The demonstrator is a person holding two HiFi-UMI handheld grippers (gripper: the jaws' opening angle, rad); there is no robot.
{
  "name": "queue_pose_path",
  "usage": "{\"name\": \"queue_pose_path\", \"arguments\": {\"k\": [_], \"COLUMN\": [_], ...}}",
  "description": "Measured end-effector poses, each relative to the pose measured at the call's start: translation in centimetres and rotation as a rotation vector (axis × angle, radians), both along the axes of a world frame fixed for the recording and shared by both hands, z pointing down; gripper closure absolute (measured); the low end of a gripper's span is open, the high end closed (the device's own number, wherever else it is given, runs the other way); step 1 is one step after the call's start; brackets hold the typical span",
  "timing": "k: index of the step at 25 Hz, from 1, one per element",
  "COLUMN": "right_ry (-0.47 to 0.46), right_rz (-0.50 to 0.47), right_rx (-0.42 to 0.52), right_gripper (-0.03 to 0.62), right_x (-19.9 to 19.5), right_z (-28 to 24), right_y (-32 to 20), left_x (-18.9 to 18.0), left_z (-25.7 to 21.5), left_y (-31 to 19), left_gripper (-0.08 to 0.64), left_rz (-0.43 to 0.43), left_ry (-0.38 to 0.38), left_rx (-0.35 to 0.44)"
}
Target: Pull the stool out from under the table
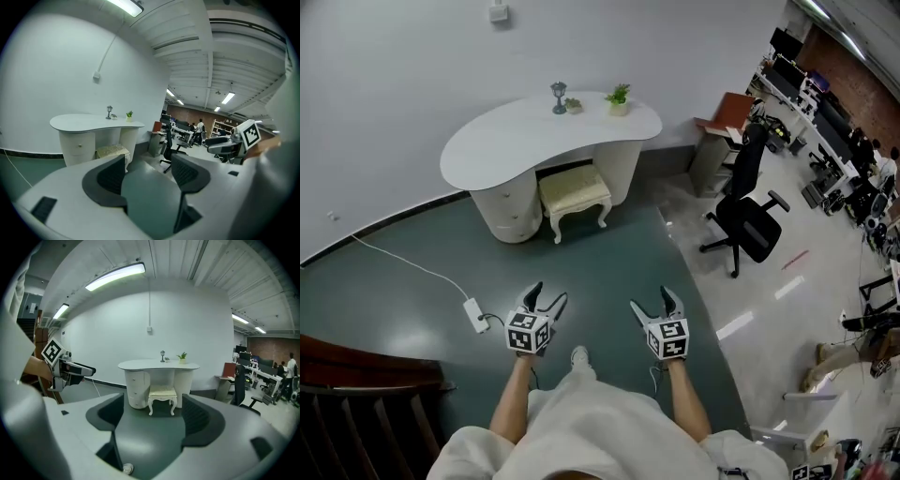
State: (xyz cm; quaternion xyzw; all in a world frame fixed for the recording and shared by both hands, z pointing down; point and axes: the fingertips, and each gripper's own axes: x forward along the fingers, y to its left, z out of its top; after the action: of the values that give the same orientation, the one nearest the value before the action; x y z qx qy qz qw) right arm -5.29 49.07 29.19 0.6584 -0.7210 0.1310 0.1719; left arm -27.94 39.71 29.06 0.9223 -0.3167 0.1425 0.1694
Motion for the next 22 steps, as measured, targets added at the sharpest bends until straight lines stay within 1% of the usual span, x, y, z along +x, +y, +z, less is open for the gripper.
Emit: {"name": "queue_pose_path", "arguments": {"k": [4, 7, 15, 22], "right_ry": [0.002, 0.001, -0.02, -0.043], "right_rz": [0.019, 0.035, 0.086, 0.083], "right_rx": [0.009, 0.006, -0.031, -0.039], "right_gripper": [0.224, 0.225, 0.232, 0.232], "right_x": [2.1, 3.4, 8.1, 12.8], "right_z": [0.0, 0.5, 2.6, 4.6], "right_y": [-5.5, -8.3, -13.5, -20.4], "left_x": [2.2, 3.8, 9.0, 13.3], "left_z": [-0.1, 0.1, 1.5, 3.4], "left_y": [-5.8, -9.1, -15.3, -21.7], "left_gripper": [0.272, 0.272, 0.272, 0.272], "left_rz": [0.017, 0.037, 0.085, 0.077], "left_ry": [-0.007, -0.016, -0.041, -0.063], "left_rx": [0.01, 0.011, -0.015, -0.034]}}
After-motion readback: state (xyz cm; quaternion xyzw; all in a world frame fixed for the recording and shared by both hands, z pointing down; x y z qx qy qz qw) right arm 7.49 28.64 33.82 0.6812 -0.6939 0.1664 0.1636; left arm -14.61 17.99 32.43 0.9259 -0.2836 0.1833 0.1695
